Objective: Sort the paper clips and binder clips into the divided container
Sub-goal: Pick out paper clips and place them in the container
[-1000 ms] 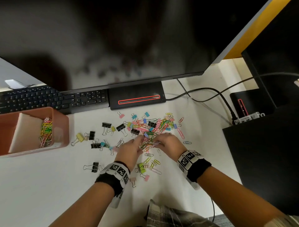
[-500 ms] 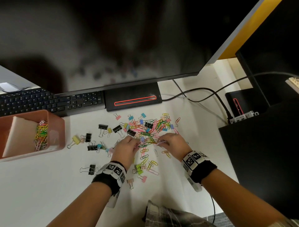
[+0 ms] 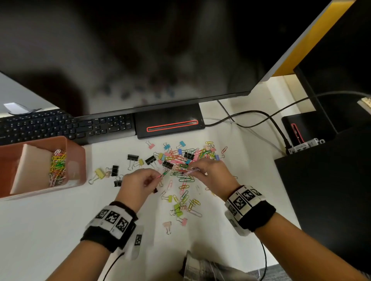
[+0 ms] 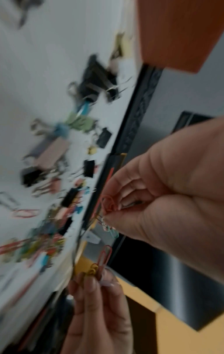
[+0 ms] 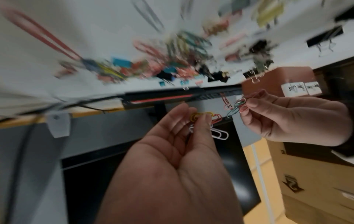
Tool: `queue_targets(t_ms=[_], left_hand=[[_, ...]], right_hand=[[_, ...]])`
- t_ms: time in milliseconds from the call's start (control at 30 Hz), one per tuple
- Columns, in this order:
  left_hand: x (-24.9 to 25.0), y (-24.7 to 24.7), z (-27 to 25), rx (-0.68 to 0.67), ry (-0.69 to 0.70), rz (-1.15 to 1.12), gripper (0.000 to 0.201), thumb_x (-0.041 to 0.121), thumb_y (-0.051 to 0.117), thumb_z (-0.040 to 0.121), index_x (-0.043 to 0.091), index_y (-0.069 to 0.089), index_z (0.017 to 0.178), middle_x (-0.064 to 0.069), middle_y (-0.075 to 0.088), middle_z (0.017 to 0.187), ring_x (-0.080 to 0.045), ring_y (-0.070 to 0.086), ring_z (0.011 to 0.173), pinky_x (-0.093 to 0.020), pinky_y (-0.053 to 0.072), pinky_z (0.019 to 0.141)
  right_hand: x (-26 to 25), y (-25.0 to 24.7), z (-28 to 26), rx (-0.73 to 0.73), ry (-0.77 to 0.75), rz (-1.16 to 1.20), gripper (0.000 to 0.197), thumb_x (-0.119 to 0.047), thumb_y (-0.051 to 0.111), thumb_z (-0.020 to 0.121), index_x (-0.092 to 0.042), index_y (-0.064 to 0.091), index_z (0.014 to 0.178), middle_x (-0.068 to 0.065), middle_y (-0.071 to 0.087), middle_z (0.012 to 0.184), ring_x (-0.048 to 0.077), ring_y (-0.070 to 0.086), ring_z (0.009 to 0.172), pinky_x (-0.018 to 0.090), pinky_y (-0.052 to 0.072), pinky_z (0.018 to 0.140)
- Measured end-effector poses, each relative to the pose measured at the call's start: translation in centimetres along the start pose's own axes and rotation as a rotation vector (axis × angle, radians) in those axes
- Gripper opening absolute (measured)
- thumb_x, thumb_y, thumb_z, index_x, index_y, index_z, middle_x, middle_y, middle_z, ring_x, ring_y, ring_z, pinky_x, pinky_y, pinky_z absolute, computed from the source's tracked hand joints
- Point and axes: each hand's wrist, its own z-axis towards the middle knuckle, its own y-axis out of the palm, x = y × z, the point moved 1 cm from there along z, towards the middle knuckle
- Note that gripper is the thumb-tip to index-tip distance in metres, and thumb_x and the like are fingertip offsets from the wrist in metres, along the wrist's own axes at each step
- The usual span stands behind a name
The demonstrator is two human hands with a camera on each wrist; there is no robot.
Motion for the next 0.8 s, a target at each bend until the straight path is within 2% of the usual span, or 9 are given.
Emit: queue_targets(t_ms=[133,200,267,333,400,500,567,633,800], left_hand=[[-0.6,-6.9,-2.8,0.146,-0.085,-0.100,0.008,0.005,0.071,0.077,0.013,0.071,0.080,0.008,0.070,0.073,-0.004,0.064,0.077,-0.001,0.044,0.065],[-1.5,-10.6,-4.0,0.228,-0.122,-0.107,0.007,0.006,0.070,0.077,0.012,0.071,0.077,0.010,0.071,0.073,0.003,0.063,0.071,0.001,0.042,0.063],[-2.6,-14.3,-5.0,0.319,-0.174,-0.116,0.005,0.009,0.070,0.077,0.013,0.070,0.074,0.024,0.068,0.076,0.011,0.059,0.062,0.002,0.039,0.059],[-4.3,-17.5,-5.5,0.422,-0.223,-0.098,0.006,0.009,0.071,0.077,0.014,0.070,0.073,0.017,0.069,0.065,0.013,0.057,0.058,0.002,0.038,0.057],[-6.6,-19.8,-5.3,0.485,-0.266,-0.069,0.013,0.012,0.071,0.078,0.023,0.068,0.071,0.009,0.070,0.065,0.010,0.057,0.056,-0.004,0.042,0.059],[-9.3,-21.3,-4.3,0.388,-0.315,-0.060,0.005,0.021,0.068,0.081,0.026,0.070,0.083,-0.001,0.073,0.084,-0.005,0.063,0.070,-0.026,0.051,0.074],[-10.4,-21.2,-3.9,0.276,-0.335,0.069,0.023,0.023,0.062,0.086,0.015,0.068,0.107,-0.006,0.071,0.104,-0.014,0.063,0.089,-0.027,0.046,0.083],[-10.5,-20.9,-3.8,0.280,-0.309,0.057,0.031,0.020,0.060,0.087,0.010,0.062,0.117,-0.006,0.067,0.113,-0.017,0.062,0.101,-0.028,0.046,0.091],[-8.6,-17.2,-4.4,0.253,-0.161,-0.141,0.013,0.011,0.062,0.085,0.019,0.067,0.095,0.009,0.069,0.093,-0.001,0.064,0.083,-0.012,0.048,0.078]], right_hand=[[-6.3,1.2,3.3,0.031,-0.140,0.064,0.014,-0.020,0.068,0.083,-0.013,0.071,0.095,0.001,0.071,0.091,-0.004,0.049,0.076,0.006,0.036,0.072],[-10.1,2.7,5.5,0.010,-0.213,0.087,0.012,-0.019,0.067,0.083,-0.014,0.071,0.093,0.000,0.070,0.090,-0.005,0.047,0.079,0.010,0.039,0.074],[-14.2,4.8,7.9,-0.018,-0.267,0.094,0.011,-0.020,0.067,0.083,-0.016,0.071,0.092,0.000,0.070,0.090,0.003,0.055,0.078,0.018,0.043,0.077],[-18.1,7.6,10.4,-0.036,-0.300,0.106,0.010,-0.020,0.066,0.083,-0.018,0.070,0.092,0.001,0.070,0.090,0.014,0.061,0.081,0.026,0.046,0.077],[-21.6,10.5,12.7,-0.061,-0.297,0.122,0.011,-0.019,0.065,0.083,-0.018,0.070,0.094,0.003,0.068,0.090,0.017,0.060,0.081,0.027,0.046,0.077],[-25.0,13.9,15.3,-0.109,-0.237,0.120,0.018,-0.017,0.067,0.081,-0.013,0.069,0.099,0.007,0.068,0.095,0.019,0.061,0.087,0.032,0.049,0.084],[-25.8,15.2,15.9,-0.190,-0.133,0.174,0.034,-0.016,0.068,0.081,-0.011,0.062,0.114,0.010,0.068,0.106,0.020,0.063,0.096,0.034,0.050,0.091],[-25.5,15.3,15.4,-0.228,-0.096,0.227,0.045,-0.020,0.067,0.083,-0.013,0.054,0.125,0.008,0.064,0.117,0.018,0.064,0.101,0.032,0.051,0.093],[-19.8,11.9,10.6,-0.155,-0.141,0.157,0.026,-0.030,0.064,0.085,-0.022,0.062,0.110,-0.005,0.063,0.104,0.009,0.062,0.081,0.020,0.050,0.076]])
